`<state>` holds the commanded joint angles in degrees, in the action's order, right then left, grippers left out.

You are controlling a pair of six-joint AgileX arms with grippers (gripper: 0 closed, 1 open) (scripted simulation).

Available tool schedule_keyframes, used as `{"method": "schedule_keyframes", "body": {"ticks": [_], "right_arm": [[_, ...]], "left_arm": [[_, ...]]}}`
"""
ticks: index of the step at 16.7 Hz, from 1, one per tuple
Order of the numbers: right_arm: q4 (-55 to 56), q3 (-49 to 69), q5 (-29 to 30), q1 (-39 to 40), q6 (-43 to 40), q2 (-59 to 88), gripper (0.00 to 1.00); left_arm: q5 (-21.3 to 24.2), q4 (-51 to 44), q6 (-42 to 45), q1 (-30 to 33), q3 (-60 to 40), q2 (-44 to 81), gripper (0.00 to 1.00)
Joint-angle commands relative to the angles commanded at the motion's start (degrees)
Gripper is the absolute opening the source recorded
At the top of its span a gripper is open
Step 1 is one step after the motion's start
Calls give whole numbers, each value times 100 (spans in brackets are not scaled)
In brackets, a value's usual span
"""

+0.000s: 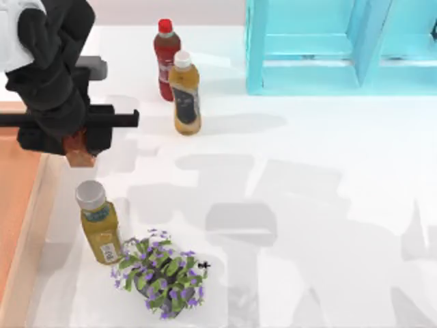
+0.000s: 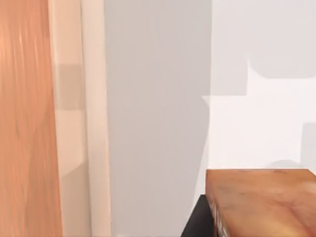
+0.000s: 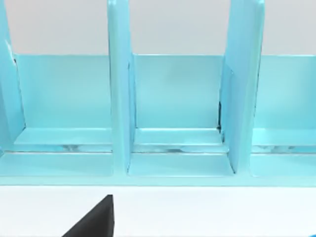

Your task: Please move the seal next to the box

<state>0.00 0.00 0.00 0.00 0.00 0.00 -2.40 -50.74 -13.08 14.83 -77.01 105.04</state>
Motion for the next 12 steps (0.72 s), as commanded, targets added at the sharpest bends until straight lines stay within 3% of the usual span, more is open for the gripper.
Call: {"method": "schedule_keyframes", "body": {"ticks": [2,12], "right_arm": [[0,0,0,0,0,0,100],[0,0,0,0,0,0,100]], "left_arm": [[0,0,0,0,0,0,0],[0,0,0,0,0,0,75]]}}
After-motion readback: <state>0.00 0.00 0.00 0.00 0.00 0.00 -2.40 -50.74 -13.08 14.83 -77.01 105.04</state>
